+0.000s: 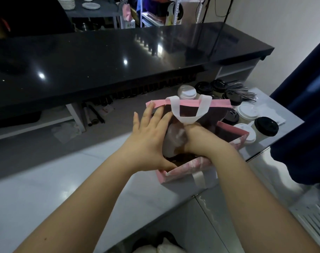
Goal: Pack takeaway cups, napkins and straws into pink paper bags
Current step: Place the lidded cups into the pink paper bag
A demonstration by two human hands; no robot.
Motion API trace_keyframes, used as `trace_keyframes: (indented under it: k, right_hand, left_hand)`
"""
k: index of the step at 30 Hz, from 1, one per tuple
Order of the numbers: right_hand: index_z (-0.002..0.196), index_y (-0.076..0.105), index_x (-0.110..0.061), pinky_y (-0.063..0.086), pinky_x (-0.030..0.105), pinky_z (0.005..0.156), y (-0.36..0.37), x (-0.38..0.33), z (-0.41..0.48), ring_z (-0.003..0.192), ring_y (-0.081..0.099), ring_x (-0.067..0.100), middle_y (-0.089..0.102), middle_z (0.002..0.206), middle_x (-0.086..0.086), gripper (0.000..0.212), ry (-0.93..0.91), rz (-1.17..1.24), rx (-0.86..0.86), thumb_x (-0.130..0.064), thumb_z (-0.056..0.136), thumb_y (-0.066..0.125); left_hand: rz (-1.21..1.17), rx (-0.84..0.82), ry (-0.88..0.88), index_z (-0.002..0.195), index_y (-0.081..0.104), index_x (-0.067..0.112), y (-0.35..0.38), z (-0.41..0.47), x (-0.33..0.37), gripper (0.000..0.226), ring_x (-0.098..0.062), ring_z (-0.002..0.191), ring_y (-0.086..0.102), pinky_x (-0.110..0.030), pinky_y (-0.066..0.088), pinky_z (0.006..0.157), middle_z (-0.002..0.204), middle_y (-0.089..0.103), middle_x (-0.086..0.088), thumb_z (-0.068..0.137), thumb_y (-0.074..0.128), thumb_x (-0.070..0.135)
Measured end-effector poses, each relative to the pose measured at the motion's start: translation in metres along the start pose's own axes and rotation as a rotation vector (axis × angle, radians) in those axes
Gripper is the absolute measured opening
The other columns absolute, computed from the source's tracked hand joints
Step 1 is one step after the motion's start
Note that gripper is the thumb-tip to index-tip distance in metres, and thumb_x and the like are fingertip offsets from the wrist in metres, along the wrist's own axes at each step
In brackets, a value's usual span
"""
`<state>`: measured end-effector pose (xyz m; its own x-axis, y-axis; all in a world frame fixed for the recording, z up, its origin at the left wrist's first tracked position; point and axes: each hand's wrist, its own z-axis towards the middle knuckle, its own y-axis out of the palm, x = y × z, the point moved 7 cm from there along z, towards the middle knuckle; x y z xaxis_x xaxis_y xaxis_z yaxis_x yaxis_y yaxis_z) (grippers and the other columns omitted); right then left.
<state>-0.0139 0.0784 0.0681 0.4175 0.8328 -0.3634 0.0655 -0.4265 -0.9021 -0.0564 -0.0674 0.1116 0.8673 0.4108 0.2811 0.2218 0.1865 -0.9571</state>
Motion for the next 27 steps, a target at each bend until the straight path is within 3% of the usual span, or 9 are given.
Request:
trace_keyframes:
  k: [4, 8, 11, 17, 22, 27]
  right_hand:
    - [0.143, 0.006, -0.039, 0.04, 0.045, 0.106, 0.02, 0.011, 0.004, 0.137, 0.032, 0.03, 0.022, 0.152, 0.005, 0.107, -0.033, -0.068, -0.031, -0.035, 0.068, 0.083]
    - [0.143, 0.018, -0.031, 0.037, 0.042, 0.109, 0.031, 0.014, 0.011, 0.139, 0.029, 0.03, 0.019, 0.152, 0.003, 0.099, -0.053, -0.151, -0.098, -0.038, 0.067, 0.082]
    - [0.143, 0.016, -0.033, 0.03, 0.048, 0.113, 0.042, 0.009, 0.013, 0.144, 0.018, 0.032, 0.014, 0.154, 0.001, 0.1, -0.086, -0.202, -0.167, -0.044, 0.066, 0.08]
    - [0.149, -0.014, -0.041, -0.012, 0.052, 0.117, 0.061, -0.001, 0.01, 0.145, -0.025, 0.026, -0.027, 0.158, -0.01, 0.104, -0.297, -0.415, -0.169, -0.069, 0.078, 0.057]
    - [0.148, -0.02, -0.041, -0.011, 0.06, 0.114, 0.071, -0.004, 0.008, 0.142, -0.031, 0.031, -0.034, 0.155, -0.012, 0.097, -0.391, -0.491, -0.132, -0.079, 0.08, 0.039]
    - [0.149, -0.017, -0.04, -0.003, 0.061, 0.116, 0.078, 0.003, 0.018, 0.143, -0.025, 0.038, -0.033, 0.155, -0.012, 0.093, -0.398, -0.477, -0.138, -0.071, 0.085, 0.044]
  left_hand:
    - [-0.006, 0.013, -0.047, 0.151, -0.009, 0.029, 0.002, 0.001, -0.001, 0.132, -0.018, 0.141, -0.037, -0.061, -0.009, 0.115, 0.16, -0.016, 0.007, 0.053, 0.064, 0.079]
    - [-0.006, 0.03, -0.061, 0.151, -0.006, 0.03, 0.004, 0.005, 0.007, 0.134, -0.017, 0.141, -0.036, -0.061, -0.011, 0.115, 0.16, -0.012, 0.009, 0.05, 0.064, 0.081]
    - [0.014, 0.041, -0.074, 0.15, -0.004, 0.03, 0.007, 0.007, 0.011, 0.131, -0.018, 0.143, -0.033, -0.062, -0.01, 0.115, 0.159, -0.008, 0.01, 0.048, 0.06, 0.082]
    - [0.067, 0.047, -0.148, 0.151, -0.001, 0.029, 0.012, 0.007, 0.002, 0.134, -0.019, 0.143, -0.033, -0.064, -0.008, 0.115, 0.161, -0.003, 0.005, 0.043, 0.051, 0.088]
    - [0.084, 0.052, -0.184, 0.152, 0.001, 0.027, 0.014, 0.007, -0.003, 0.136, -0.018, 0.143, -0.032, -0.065, -0.008, 0.114, 0.161, 0.0, 0.006, 0.041, 0.052, 0.089]
    - [0.083, 0.057, -0.191, 0.151, 0.002, 0.028, 0.016, 0.006, -0.004, 0.131, -0.018, 0.144, -0.031, -0.065, -0.008, 0.114, 0.16, 0.0, 0.007, 0.044, 0.05, 0.087]
